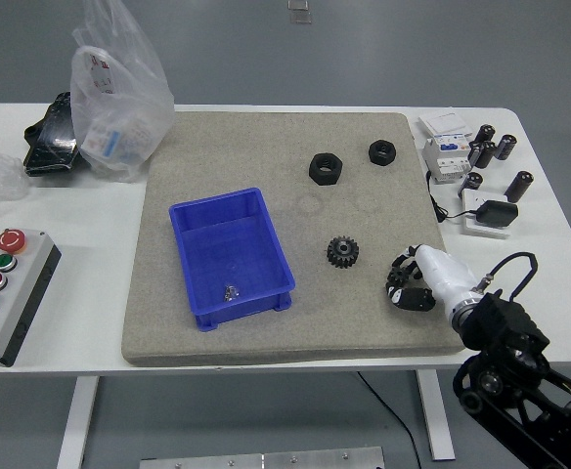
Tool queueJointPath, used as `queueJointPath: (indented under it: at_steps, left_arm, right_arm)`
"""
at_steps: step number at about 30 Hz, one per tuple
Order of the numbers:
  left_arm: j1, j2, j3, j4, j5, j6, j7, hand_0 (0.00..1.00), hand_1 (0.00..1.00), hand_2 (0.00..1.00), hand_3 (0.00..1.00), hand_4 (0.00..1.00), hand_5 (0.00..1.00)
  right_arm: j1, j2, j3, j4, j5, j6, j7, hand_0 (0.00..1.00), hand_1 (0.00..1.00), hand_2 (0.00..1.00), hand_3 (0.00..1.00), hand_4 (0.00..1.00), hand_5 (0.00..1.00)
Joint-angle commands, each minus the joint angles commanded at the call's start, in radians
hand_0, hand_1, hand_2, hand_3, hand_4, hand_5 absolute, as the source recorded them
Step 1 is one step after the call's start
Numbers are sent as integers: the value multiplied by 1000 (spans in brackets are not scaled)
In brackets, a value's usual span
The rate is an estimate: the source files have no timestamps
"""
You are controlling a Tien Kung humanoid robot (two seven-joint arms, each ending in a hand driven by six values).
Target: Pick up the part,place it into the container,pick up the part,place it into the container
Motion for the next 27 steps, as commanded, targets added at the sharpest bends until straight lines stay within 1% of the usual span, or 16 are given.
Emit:
queueJointPath:
  at_steps: [1,7,8,11,13,14,16,19,20,23,24,25,26,27]
  left_arm:
    - [0,0,0,0,0,0,0,626,533,536,621,713,372]
    - [0,0,-1,0,-1,0,0,626,533,536,621,713,372]
    - [0,0,-1,0,-1,0,0,627,533,536,621,710,370]
    - [1,0,-2,0,0,0,1,627,533,536,621,710,370]
    - [1,1,-3,0,0,0,1,627,533,536,621,710,370]
    - [1,0,-3,0,0,0,2,627,533,536,621,710,373]
    - [0,0,-2,0,0,-1,2,627,533,536,621,710,373]
    - [0,-1,-1,0,1,-1,4,627,533,536,621,710,373]
    - [0,-1,-2,0,1,-1,6,627,533,536,621,711,374]
    - [1,-3,-4,0,5,-1,10,627,533,536,621,711,374]
    - [1,-3,-5,0,6,0,12,627,533,536,621,711,374]
    - [1,-4,-6,0,6,0,13,627,533,536,621,711,374]
    - [1,-4,-7,0,7,0,14,627,534,536,621,712,376]
    - [1,-4,-8,0,8,0,16,627,534,536,621,712,376]
  right_arm:
    - [0,0,0,0,0,1,0,210,501,372,437,581,2]
    - [6,-10,-8,-1,-21,-2,0,210,501,372,437,581,2]
    - [9,-12,-9,-1,-29,-6,0,203,500,349,437,527,2]
    - [34,-21,-13,2,-69,-27,0,203,500,349,437,527,2]
    - [60,-23,-15,2,-89,-49,0,203,500,349,437,527,2]
    - [81,-20,-18,1,-93,-72,0,204,504,343,446,496,2]
    - [112,-12,-24,-7,-76,-109,0,204,504,343,446,496,2]
    - [164,15,-47,-28,-35,-180,0,204,504,343,446,496,2]
    - [187,31,-64,-40,-19,-210,0,229,517,348,453,491,2]
    - [243,69,-110,-75,45,-305,0,229,517,348,453,491,2]
    - [263,80,-130,-87,76,-346,0,229,517,348,453,491,2]
    - [284,88,-152,-99,110,-382,12,229,517,348,453,491,2]
    - [302,93,-172,-108,145,-418,31,260,525,363,448,485,2]
    - [322,97,-196,-116,187,-460,58,260,525,363,448,485,2]
